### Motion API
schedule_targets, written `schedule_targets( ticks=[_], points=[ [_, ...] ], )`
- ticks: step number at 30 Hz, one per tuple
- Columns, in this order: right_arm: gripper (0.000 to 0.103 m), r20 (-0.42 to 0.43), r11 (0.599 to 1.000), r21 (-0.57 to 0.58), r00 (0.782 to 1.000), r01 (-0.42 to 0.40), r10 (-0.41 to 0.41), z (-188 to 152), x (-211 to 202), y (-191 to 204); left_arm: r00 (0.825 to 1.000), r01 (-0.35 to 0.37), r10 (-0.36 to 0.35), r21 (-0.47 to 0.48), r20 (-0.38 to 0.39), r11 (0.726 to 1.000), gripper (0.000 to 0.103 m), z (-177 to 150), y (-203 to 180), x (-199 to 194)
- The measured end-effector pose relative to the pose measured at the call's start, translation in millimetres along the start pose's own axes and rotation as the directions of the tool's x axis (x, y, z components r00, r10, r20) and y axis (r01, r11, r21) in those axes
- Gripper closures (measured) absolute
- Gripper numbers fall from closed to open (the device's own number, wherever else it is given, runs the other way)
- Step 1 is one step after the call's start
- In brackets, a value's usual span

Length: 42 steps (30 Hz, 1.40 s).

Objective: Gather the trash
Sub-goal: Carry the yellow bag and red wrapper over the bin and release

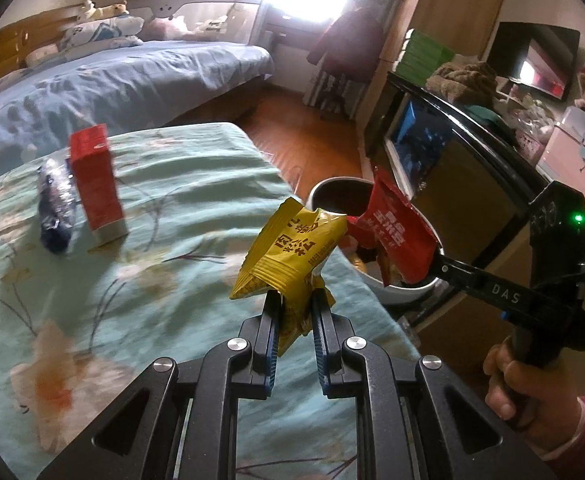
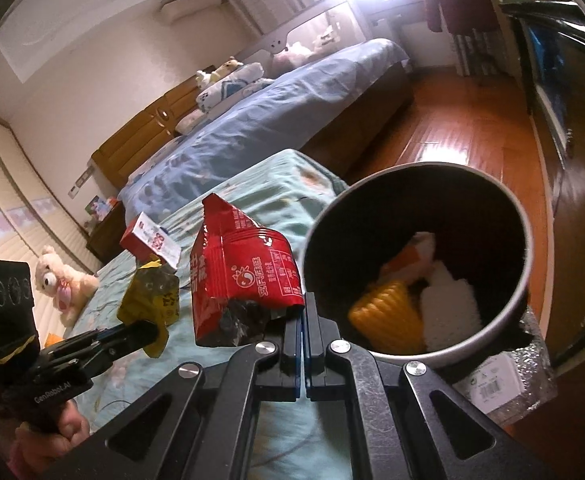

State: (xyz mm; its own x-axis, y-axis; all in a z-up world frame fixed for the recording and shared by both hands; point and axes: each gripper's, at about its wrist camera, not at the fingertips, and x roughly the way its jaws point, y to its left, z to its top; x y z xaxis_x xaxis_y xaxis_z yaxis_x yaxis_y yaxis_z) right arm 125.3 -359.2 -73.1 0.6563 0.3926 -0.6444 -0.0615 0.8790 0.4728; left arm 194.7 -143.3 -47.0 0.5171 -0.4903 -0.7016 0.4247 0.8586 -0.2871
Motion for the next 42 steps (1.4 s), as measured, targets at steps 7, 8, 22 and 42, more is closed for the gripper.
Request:
schedule_targets(
  ticks=[7,8,22,42],
  points=[
    [0.103,0.016,0.999,0.019,0.999,0.028,-0.029,1,-12,-16,1.000,0.014,-0.014,0.032,-0.011,0.999,0.089,6,-18,15],
    [0.103,0.018,0.999,0.022,0.999,0.034,-0.034,1,-14,-19,1.000,0.017,-0.016,0.034,-0.012,0.999,0.089,6,-19,16],
    [0.103,0.037,0.994,0.070,0.995,0.086,-0.089,7,-27,-54,0.999,0.030,-0.028,0.067,-0.035,0.997,0.089,18,-35,42],
    [0.103,0.034,0.988,0.096,0.991,0.125,-0.128,19,-22,-76,0.998,0.037,-0.031,0.101,-0.057,0.994,0.089,33,-58,72]
  ],
)
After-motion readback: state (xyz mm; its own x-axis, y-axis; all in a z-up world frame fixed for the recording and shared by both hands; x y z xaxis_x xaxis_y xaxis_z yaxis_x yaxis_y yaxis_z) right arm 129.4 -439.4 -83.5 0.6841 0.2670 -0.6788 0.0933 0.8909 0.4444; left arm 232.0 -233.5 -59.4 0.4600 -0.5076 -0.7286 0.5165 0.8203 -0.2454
